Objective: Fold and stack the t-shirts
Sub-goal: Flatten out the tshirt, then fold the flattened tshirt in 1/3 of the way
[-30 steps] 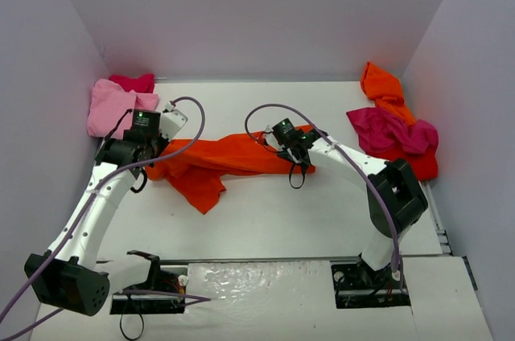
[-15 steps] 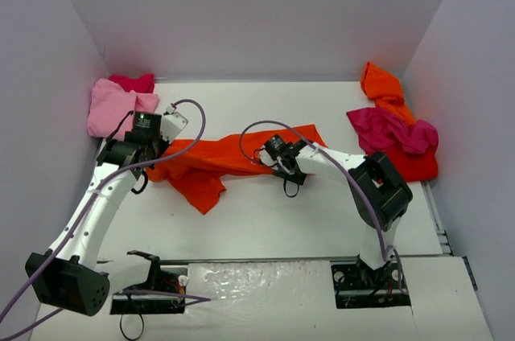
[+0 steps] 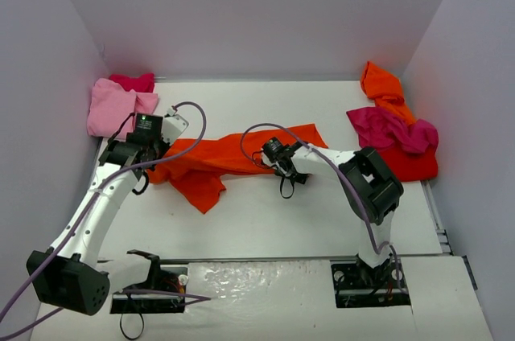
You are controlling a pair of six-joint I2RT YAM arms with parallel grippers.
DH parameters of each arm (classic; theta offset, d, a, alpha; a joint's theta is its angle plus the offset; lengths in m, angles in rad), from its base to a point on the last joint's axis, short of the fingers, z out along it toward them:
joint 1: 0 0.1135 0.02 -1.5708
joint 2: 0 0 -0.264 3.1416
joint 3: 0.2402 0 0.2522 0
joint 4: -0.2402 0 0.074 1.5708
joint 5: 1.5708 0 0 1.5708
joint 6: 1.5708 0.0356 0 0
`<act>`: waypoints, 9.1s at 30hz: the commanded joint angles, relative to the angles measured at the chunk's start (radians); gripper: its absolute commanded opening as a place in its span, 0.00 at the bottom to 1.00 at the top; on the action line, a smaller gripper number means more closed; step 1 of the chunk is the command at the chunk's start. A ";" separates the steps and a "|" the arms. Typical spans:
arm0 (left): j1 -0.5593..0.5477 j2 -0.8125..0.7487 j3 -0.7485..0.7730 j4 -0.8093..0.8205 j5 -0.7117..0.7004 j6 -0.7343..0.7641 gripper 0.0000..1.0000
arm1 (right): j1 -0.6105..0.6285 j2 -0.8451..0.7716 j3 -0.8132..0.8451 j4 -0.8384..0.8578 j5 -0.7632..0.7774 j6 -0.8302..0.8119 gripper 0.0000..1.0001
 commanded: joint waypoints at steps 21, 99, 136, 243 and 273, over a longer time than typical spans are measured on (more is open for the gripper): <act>-0.008 -0.020 0.041 0.060 -0.061 0.027 0.00 | -0.013 -0.189 0.093 0.061 0.255 -0.022 0.00; 0.123 0.843 1.294 0.236 0.030 0.215 0.00 | -0.386 0.293 0.992 0.276 0.223 -0.201 0.00; 0.177 -0.154 1.027 -0.735 0.742 0.219 0.00 | -0.454 -0.869 0.422 -0.307 -0.593 -0.122 0.00; -0.113 0.866 1.255 -0.456 -0.008 0.293 0.00 | -0.500 0.283 0.804 0.261 -0.295 -0.300 0.00; -0.284 0.657 0.880 -0.786 0.066 0.199 0.39 | -0.455 0.127 0.489 -0.125 -0.328 -0.457 0.46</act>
